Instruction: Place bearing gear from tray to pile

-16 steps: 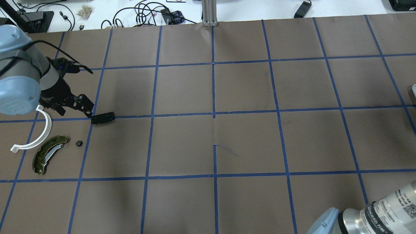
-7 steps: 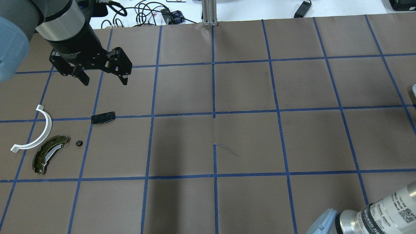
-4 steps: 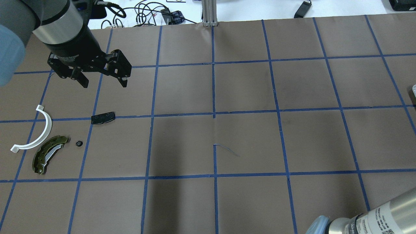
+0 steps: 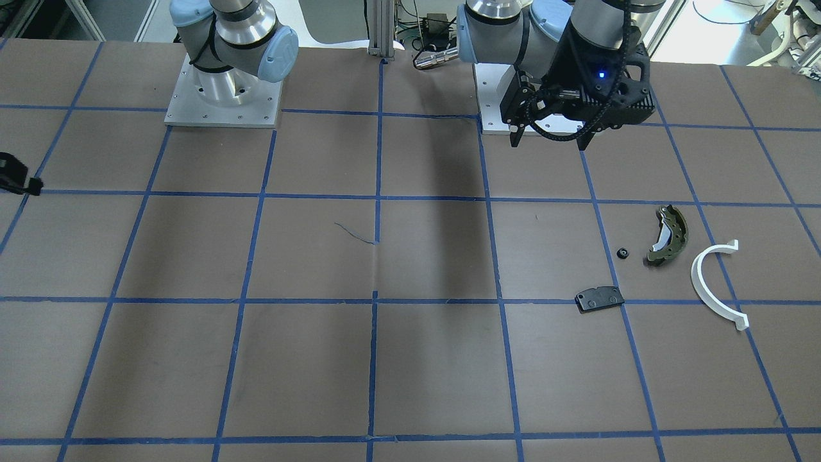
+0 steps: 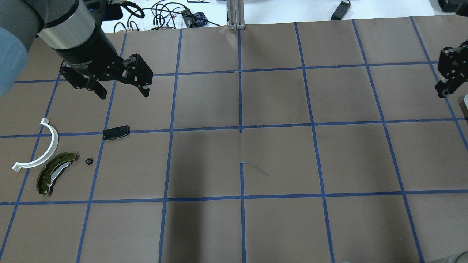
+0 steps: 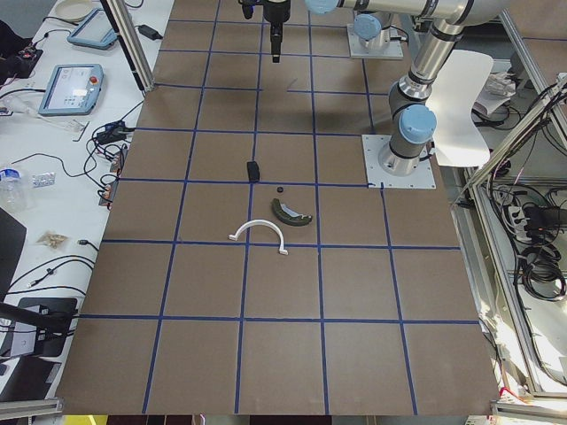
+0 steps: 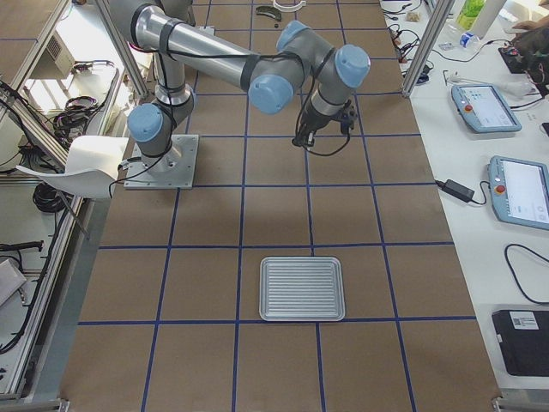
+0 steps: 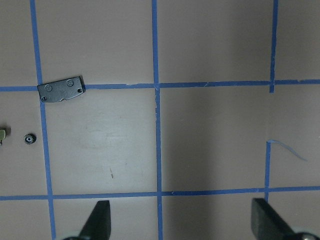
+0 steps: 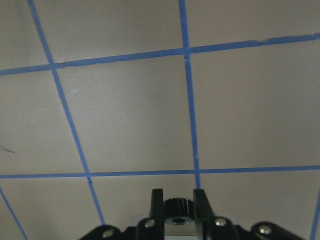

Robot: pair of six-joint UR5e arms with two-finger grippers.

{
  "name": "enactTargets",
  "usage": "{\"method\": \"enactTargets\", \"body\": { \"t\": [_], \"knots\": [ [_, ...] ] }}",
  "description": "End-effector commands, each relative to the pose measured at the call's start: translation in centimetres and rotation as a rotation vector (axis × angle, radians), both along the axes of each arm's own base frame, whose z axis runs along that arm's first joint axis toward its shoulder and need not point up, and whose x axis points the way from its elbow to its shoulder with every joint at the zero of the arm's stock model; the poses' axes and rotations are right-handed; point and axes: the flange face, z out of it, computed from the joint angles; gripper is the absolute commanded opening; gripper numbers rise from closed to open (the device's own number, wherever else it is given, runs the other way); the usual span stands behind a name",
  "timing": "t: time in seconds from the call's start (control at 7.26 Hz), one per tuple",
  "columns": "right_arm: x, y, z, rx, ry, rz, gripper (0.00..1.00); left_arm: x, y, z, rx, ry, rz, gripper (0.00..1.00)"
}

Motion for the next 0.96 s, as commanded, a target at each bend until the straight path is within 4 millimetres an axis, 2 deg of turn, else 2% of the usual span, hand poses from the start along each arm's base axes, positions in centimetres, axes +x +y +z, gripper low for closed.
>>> {"method": "enactTargets", "body": {
  "t": [0.0, 0.41, 0.55, 0.69, 0.83],
  "knots": [
    [11.5, 2.0, 0.4, -0.01, 0.038, -0.056, 0.0, 0.0, 0.0, 0.0, -0.001, -0.002, -0.001, 1.0],
    [25.5, 2.9, -1.6, -0.066, 0.077, -0.153, 0.0, 0.0, 0.1, 0.2, -0.007, -0.003, -0.001, 1.0],
    [29.5, 3.2, -2.8, -0.097, 0.089, -0.181, 0.0, 0.2, 0.0, 0.2, -0.01, -0.003, 0.003, 1.0],
    [33.5, 3.9, -4.4, -0.116, 0.096, -0.205, 0.0, 0.3, -0.1, 0.2, -0.013, -0.003, 0.003, 1.0],
    [37.7, 4.4, -6.9, -0.133, 0.088, -0.206, 0.0, 0.3, -0.1, 0.3, -0.015, -0.003, 0.003, 1.0]
  ]
}}
